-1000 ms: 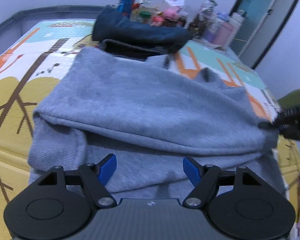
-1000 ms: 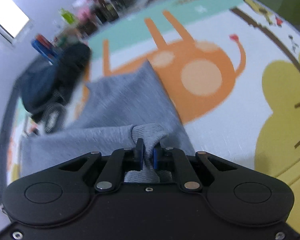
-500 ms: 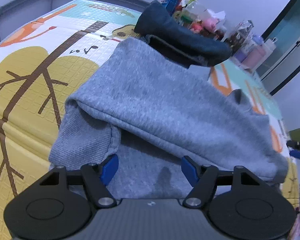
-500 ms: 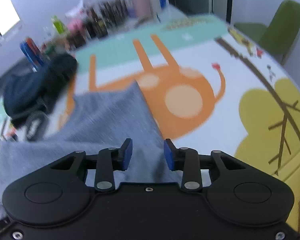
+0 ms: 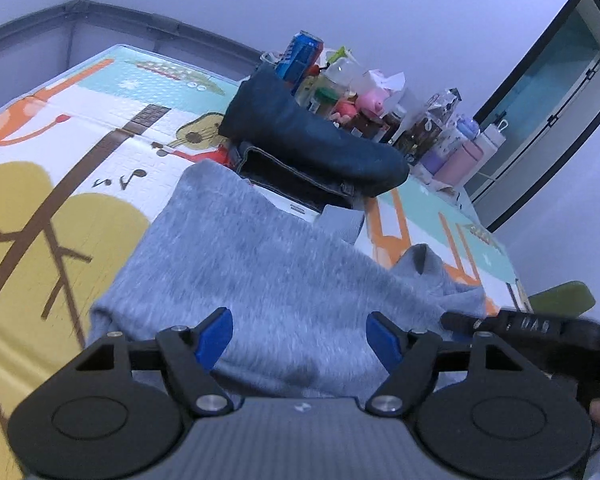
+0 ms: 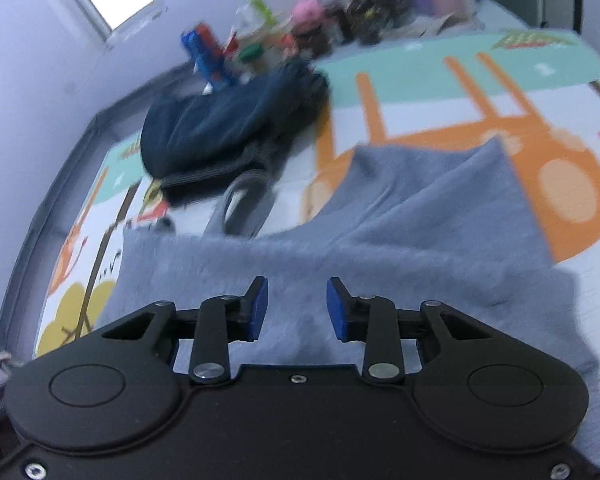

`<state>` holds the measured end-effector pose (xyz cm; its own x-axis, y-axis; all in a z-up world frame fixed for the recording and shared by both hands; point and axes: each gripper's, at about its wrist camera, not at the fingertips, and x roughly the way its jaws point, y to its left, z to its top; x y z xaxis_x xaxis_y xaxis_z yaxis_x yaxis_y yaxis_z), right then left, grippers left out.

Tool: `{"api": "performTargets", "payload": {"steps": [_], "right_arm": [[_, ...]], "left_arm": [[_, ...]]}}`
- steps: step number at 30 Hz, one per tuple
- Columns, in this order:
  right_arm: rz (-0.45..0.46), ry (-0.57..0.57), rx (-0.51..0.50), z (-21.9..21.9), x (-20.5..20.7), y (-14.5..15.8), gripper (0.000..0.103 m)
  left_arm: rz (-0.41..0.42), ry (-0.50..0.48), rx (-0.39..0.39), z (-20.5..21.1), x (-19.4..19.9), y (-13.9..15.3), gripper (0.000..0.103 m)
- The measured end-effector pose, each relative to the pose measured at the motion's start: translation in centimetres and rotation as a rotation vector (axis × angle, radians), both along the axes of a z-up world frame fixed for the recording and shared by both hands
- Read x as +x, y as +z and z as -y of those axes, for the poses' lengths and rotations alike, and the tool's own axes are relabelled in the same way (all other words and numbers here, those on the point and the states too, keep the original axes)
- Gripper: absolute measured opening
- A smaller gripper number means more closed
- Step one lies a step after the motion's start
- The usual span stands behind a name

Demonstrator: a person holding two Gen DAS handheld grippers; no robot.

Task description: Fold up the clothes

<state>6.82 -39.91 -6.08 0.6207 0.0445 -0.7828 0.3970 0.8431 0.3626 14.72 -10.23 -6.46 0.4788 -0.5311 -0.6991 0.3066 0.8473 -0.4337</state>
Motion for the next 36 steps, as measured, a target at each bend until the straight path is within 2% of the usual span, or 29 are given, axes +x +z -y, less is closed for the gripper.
{"api": "performTargets", "payload": {"steps": [3,6,8,10,12,16,21,23,25,32,36], "right_arm": [[-0.047,0.01,0.013,-1.0,0.6,-1.9,0.031],[-0.099,0.007,0.012,-1.3,0.8,-3.7,0.029],[-0.137,-0.008,-0.014,-1.0,0.6,-4.8,0.027],[-0.14,-0.02,-0.023,-0.2,0.0,-5.2,0.022],[-0.149,-0.034,-0.033,0.6,-0.6,-5.5,0.013],[-0.173,-0.065,-0.053,2.4,-1.7,-5.7,0.009],[-0.193,-0.112,-0.071,4.5,-3.2,-5.2,0.008],[-0.176,-0.134,-0.066,4.6,-3.9,-4.4,0.012],[-0.151,-0.14,-0.066,4.2,-4.3,-3.6,0.013],[-0.044,0.012,-0.023,-1.2,-4.0,-1.1,0.014],[-0.018,0.106,0.021,-5.0,-3.2,-0.5,0.016]], "left_arm": [[-0.027,0.01,0.045,0.6,1.4,-1.5,0.075],[-0.059,0.047,0.12,0.3,2.3,-3.2,0.069],[-0.061,0.047,0.139,-0.2,2.5,-3.9,0.057],[-0.051,0.044,0.153,-0.7,2.6,-4.1,0.053],[-0.044,0.037,0.166,-1.1,2.7,-4.2,0.052],[-0.034,0.053,0.214,-2.1,2.9,-4.3,0.052],[-0.064,0.097,0.105,-4.4,3.4,-2.8,0.055],[-0.04,0.115,0.096,-4.8,3.1,-1.7,0.064],[-0.016,0.123,0.103,-5.2,2.7,-0.9,0.066],[-0.043,0.13,0.078,-6.6,1.8,-0.6,0.068],[-0.075,0.132,0.07,-7.5,1.2,-1.1,0.068]]}}
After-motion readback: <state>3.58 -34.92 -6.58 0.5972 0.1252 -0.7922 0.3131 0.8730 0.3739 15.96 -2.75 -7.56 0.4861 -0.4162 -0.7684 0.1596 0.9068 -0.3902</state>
